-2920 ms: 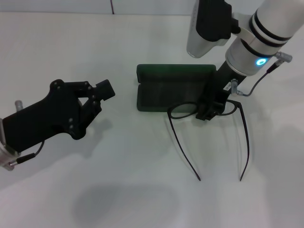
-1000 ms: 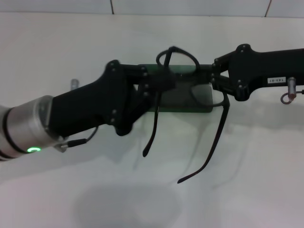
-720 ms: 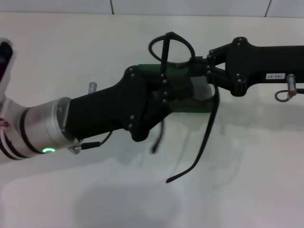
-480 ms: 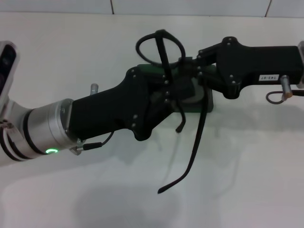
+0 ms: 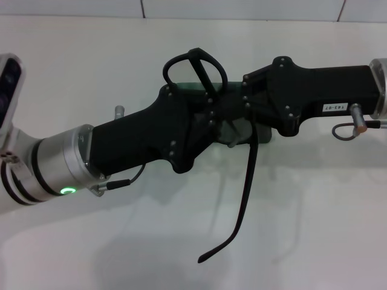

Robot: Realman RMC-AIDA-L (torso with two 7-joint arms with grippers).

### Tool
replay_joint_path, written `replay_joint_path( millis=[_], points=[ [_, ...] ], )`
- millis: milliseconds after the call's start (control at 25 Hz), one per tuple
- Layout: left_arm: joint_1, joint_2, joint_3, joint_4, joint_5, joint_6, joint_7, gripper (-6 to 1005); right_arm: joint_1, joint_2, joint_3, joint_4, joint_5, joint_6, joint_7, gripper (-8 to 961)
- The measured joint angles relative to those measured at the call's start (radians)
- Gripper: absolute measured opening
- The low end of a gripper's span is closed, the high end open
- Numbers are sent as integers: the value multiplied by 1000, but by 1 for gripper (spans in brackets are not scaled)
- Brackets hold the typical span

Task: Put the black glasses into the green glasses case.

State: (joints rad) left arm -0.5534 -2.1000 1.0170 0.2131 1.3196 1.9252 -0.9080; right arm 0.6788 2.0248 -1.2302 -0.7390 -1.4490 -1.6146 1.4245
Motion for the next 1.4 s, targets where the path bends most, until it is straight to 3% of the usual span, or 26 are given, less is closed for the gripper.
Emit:
replay_joint_path(
  millis=[320,640,720,880,1080,1400],
  points=[
    [-6,5,46,14,7,37,11,19,-34,-7,75,1,10,1,-22,57],
    [1,8,53,15,10,38,38,20,-64,-17,417,-8,78,-247,2,56],
    [-1,7,54,15,13,37,56,20,-63,-16,432,3,134,-271,3,56],
    [-20,3,105,15,25,45,113,19,-56,-3,401,61,259,-276,-11,56],
    [-42,-5,230,15,-37,96,214,19,0,2,256,174,306,-173,-126,57],
    [-11,-8,485,16,-414,104,263,20,58,3,45,240,312,-16,-235,56]
  ],
)
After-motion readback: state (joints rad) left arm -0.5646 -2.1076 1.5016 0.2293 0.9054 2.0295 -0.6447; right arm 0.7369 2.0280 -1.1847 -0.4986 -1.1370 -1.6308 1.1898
